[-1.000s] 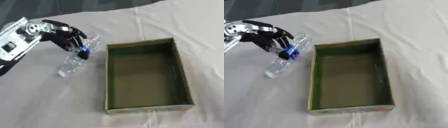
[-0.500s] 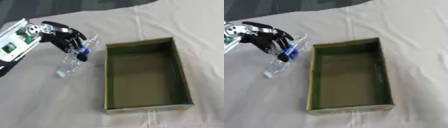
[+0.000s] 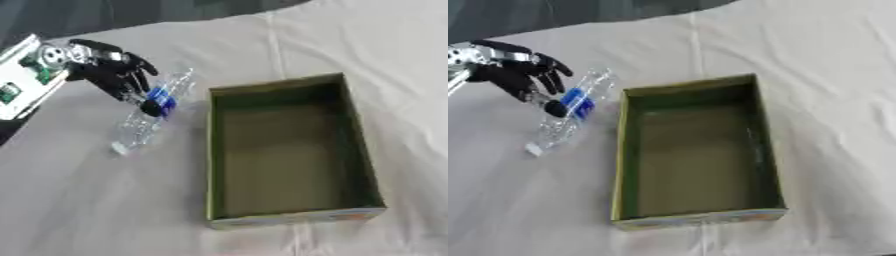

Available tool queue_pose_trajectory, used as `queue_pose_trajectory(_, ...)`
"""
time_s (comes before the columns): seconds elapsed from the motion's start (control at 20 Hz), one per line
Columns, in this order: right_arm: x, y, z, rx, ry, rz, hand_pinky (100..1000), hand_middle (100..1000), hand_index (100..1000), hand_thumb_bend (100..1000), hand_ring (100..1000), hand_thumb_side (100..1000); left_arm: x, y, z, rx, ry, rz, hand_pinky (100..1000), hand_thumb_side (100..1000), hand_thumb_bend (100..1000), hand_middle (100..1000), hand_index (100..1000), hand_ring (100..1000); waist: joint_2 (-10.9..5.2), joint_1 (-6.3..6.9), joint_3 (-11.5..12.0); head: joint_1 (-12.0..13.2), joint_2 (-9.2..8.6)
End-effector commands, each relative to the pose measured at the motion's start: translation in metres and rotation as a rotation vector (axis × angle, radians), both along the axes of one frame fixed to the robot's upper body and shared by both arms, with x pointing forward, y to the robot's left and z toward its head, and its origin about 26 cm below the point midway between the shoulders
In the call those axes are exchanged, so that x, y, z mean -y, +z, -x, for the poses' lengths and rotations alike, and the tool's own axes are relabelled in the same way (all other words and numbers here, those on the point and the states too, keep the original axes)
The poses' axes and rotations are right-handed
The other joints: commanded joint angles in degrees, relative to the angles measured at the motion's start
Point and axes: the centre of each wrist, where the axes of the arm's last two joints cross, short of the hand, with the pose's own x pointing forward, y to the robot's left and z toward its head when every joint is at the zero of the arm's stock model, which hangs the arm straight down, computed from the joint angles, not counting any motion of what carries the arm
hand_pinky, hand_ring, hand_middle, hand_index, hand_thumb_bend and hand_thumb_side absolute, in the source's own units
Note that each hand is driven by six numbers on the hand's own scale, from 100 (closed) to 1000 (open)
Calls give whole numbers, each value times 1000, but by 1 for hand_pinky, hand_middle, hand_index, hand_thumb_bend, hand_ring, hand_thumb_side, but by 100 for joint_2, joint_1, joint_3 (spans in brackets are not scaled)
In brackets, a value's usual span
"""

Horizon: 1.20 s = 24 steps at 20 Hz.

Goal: Pick up objects on the table and place them in the box.

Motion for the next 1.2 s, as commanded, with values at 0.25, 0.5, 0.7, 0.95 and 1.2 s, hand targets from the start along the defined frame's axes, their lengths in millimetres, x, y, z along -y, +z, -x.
queue_pose_trajectory(0.25, 2, 10, 2, 28, 1, 25, 694, 890, 738, 386, 774, 1000, -6, 21, -5, 69, 14, -10, 664, 526, 1000, 693, 953, 794, -63, -49, 11, -46, -20)
queue_pose_trajectory(0.5, 3, 9, 2, 26, 0, 25, 694, 890, 738, 386, 775, 1000, -4, 16, -12, 66, 22, -8, 664, 526, 1000, 694, 951, 794, -66, -53, 5, -54, -20)
queue_pose_trajectory(0.7, 3, 10, 2, 28, 0, 27, 694, 890, 737, 389, 774, 1000, -2, 9, -19, 51, 23, -8, 664, 527, 1000, 697, 951, 795, -62, -53, -20, -56, -20)
queue_pose_trajectory(0.95, 3, 10, 2, 29, 0, 29, 694, 891, 737, 390, 775, 1000, -3, 4, -24, 43, 25, -11, 664, 530, 1000, 698, 951, 795, -51, -43, -51, -63, -20)
queue_pose_trajectory(1.2, 0, 10, 1, 19, 12, 28, 696, 897, 748, 384, 781, 1000, -1, -2, -27, 26, 12, -9, 661, 535, 1000, 707, 949, 790, -33, -31, -57, -73, -20)
